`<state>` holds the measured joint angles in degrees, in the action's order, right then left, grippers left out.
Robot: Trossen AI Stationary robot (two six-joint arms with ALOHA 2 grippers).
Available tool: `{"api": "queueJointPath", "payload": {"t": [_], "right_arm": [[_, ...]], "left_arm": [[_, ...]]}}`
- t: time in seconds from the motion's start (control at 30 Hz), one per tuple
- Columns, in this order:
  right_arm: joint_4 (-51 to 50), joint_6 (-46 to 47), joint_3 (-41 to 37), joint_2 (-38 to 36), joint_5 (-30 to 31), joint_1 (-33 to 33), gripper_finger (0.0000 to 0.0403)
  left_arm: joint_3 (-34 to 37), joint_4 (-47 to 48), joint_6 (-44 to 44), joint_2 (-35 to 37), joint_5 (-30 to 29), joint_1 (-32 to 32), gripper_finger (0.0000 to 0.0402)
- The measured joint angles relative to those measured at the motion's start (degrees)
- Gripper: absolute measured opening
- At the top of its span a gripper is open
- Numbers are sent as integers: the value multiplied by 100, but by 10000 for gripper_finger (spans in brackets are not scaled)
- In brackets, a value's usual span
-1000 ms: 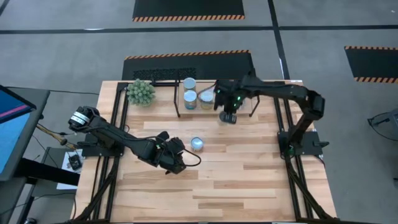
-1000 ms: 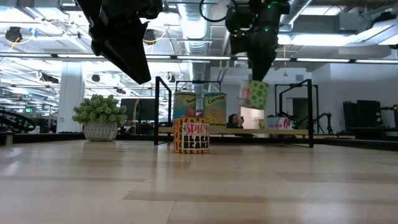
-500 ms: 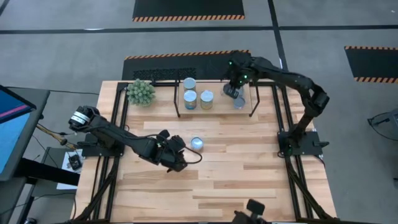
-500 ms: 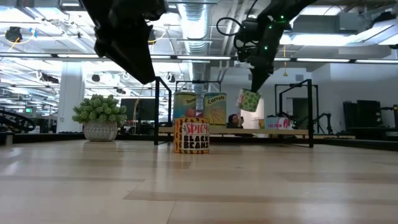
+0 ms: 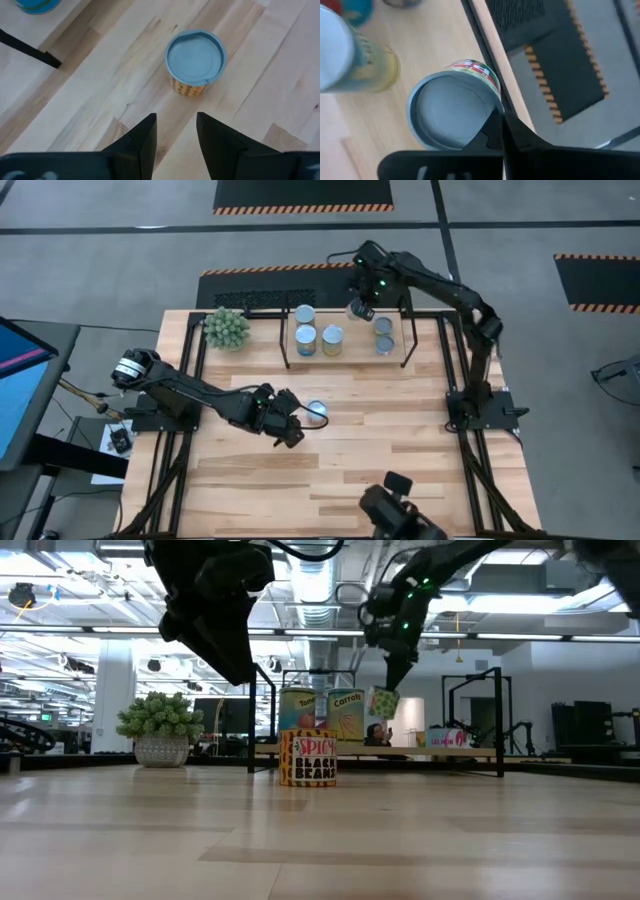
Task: Pick and place cans onto a shelf
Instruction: Put the canned peas on the shelf
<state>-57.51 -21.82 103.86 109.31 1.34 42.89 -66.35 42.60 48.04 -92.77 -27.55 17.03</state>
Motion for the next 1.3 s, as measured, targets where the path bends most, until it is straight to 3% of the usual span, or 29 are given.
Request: {"api": "queueJointPath", "payload": {"t": [0.23,1.3], "right_arm": [[-1264,-77,1121,996,-39,172,3],[-1080,-96,697,1114,-581,159,14]], "left_arm": [[0,10,-16,0,24,0,128],[0,-3,80,0,9,1,128]]}}
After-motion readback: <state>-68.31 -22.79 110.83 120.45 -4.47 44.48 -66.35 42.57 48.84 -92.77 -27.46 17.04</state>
